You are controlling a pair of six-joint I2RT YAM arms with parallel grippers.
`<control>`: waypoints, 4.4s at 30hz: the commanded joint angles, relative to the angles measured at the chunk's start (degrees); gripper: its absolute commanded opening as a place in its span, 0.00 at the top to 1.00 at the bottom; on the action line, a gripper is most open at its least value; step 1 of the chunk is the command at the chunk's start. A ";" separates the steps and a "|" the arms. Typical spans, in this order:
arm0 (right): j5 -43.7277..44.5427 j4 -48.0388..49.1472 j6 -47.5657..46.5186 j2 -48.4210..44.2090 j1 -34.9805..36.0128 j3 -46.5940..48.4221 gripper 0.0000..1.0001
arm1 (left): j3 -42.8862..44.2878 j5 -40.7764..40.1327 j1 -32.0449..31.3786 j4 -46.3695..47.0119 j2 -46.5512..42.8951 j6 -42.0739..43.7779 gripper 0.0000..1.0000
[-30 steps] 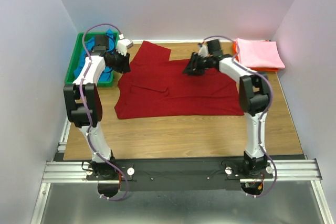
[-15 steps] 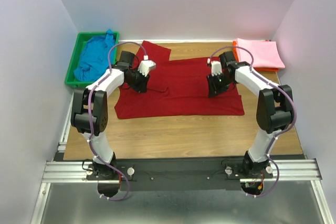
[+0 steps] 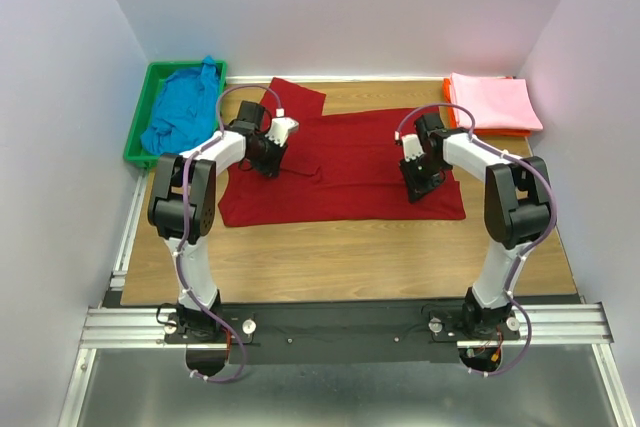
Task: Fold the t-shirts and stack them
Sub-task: Fold the tshirt
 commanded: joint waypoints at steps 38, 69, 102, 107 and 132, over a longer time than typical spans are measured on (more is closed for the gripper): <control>10.09 1.74 -10.02 -0.78 -1.37 2.72 0.63 | -0.40 0.45 -1.44 -8.37 -10.44 9.67 0.56; 2.36 -9.93 -13.45 -14.65 6.10 -14.07 0.57 | -27.04 -7.03 0.50 -17.85 -23.88 26.45 0.58; -1.33 -6.69 -16.00 -8.96 -2.24 -3.19 0.42 | -13.78 0.51 7.79 -19.87 -19.69 27.60 0.52; -2.83 -7.92 -17.49 -2.20 -8.22 13.51 0.28 | 3.59 3.43 7.88 -21.38 -13.45 26.20 0.49; -0.64 -7.14 -28.21 29.02 -12.62 46.24 0.37 | 46.10 7.57 10.17 -8.64 23.74 1.59 0.47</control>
